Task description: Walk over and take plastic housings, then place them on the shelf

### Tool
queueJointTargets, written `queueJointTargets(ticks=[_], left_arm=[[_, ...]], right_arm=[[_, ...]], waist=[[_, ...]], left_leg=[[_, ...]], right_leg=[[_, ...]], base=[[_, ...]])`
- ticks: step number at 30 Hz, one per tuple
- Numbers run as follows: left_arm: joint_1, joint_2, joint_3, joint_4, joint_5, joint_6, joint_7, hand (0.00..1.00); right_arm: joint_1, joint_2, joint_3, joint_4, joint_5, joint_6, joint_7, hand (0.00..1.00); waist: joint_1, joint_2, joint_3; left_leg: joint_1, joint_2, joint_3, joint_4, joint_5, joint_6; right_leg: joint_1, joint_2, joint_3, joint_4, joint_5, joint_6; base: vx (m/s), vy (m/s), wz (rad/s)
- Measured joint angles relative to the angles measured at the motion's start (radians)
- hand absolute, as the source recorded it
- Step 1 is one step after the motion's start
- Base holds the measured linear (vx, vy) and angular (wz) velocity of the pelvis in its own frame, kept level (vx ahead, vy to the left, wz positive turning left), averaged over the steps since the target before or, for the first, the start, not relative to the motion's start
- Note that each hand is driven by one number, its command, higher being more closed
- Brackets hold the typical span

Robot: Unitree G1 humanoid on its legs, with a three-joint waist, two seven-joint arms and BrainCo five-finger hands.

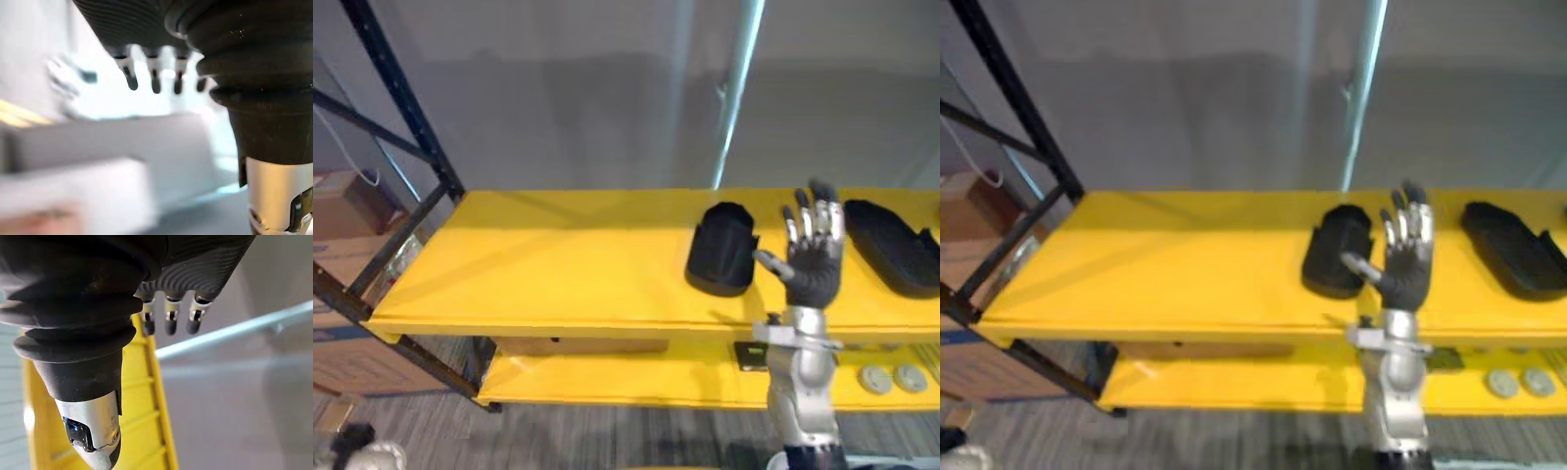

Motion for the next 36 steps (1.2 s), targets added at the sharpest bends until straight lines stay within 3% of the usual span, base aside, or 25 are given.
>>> queueJointTargets(ticks=[2,5,6,7,8,11,15,18,21,27,32,36], left_arm=[[0.001,-0.015,-0.039,0.124,0.000,0.000,-0.025,0.00],[-0.003,-0.010,-0.121,0.334,-0.027,-0.002,-0.162,0.00],[-0.003,-0.012,-0.164,0.393,-0.076,-0.009,-0.279,0.00],[-0.002,-0.012,-0.190,0.418,-0.094,-0.015,-0.344,0.00],[0.005,-0.013,-0.241,0.454,-0.146,-0.027,-0.473,0.00],[0.009,-0.012,-0.333,0.525,-0.232,-0.021,-0.758,0.00],[0.008,-0.011,-0.400,0.613,-0.284,0.004,-0.977,0.00],[-0.005,-0.011,-0.449,0.666,-0.344,0.027,-1.053,0.00],[-0.013,-0.010,-0.482,0.694,-0.361,0.055,-1.079,0.00],[-0.039,-0.005,-0.494,0.736,-0.387,0.106,-1.079,0.00],[-0.052,0.011,-0.505,0.759,-0.387,0.131,-1.079,0.00],[-0.063,0.019,-0.506,0.791,-0.385,0.132,-1.078,0.00]], right_arm=[[-0.062,-0.001,0.041,0.053,0.000,0.050,-0.003,0.00],[-0.185,-0.008,0.120,0.162,0.001,0.137,-0.024,0.00],[-0.223,-0.007,0.136,0.201,0.002,0.171,-0.028,0.00],[-0.242,-0.006,0.146,0.221,0.003,0.185,-0.028,0.00],[-0.272,0.001,0.155,0.257,0.004,0.210,-0.028,0.00],[-0.295,0.034,0.160,0.326,0.006,0.245,-0.011,0.00],[-0.295,0.058,0.239,0.430,-0.011,0.299,0.002,0.00],[-0.291,0.081,0.269,0.490,-0.060,0.311,-0.031,0.00],[-0.291,0.116,0.268,0.550,-0.080,0.324,-0.091,0.00],[-0.296,0.149,0.276,0.621,-0.090,0.338,-0.141,0.00],[-0.333,0.160,0.277,0.668,-0.088,0.348,-0.143,0.00],[-0.353,0.166,0.276,0.716,-0.089,0.356,-0.189,0.00]], waist=[[0.010,-0.007,-0.004],[0.027,-0.017,-0.009],[0.037,-0.019,-0.010],[0.039,-0.019,-0.010],[0.044,-0.017,-0.005],[0.048,-0.009,0.025],[0.039,0.001,0.067],[0.036,0.002,0.068],[0.036,0.006,0.070],[0.037,0.022,0.080],[0.036,0.021,0.079],[0.037,0.018,0.078]], left_leg=[[-0.010,0.000,-0.013,0.000,0.008,0.001],[-0.014,0.001,-0.031,0.005,0.010,0.002],[-0.014,0.000,-0.035,0.005,0.010,0.002],[-0.013,0.000,-0.037,0.005,0.010,0.002],[-0.014,0.000,-0.037,0.005,0.010,0.002],[-0.006,-0.001,-0.033,0.006,0.010,0.002],[0.020,0.005,-0.002,0.005,0.005,0.000],[0.021,0.009,0.006,0.005,0.005,0.001],[0.022,0.011,0.011,0.004,0.005,0.000],[0.022,0.011,0.012,-0.001,0.005,0.000],[0.026,0.013,0.015,-0.002,0.004,-0.001],[0.042,0.013,0.015,-0.003,0.002,-0.004]], right_leg=[[-0.001,0.000,-0.015,0.000,0.003,0.005],[0.001,0.002,-0.023,0.000,0.006,0.006],[0.001,0.002,-0.024,0.000,0.006,0.006],[0.001,0.001,-0.025,0.001,0.005,0.006],[0.002,0.001,-0.025,0.001,0.006,0.006],[0.007,0.000,-0.021,0.001,0.005,0.006],[0.012,0.001,0.005,0.025,-0.007,0.004],[0.003,0.002,0.007,0.038,-0.015,0.004],[0.002,0.003,0.010,0.038,-0.015,0.003],[0.002,0.003,0.010,0.036,-0.014,0.004],[0.006,0.005,0.010,0.034,-0.014,0.004],[0.028,0.007,0.009,0.021,-0.013,0.006]], base=[[0.04,-0.009,0.27],[0.06,-0.012,0.13],[0.05,0.001,0.09],[0.05,0.009,0.13],[0.03,0.014,0.09],[-0.01,0.009,-0.04],[-0.05,0.009,-0.21],[-0.03,0.002,-0.09],[0.00,-0.001,-0.04],[0.00,0.000,0.00],[0.00,0.000,0.00],[-0.01,0.000,0.00]])
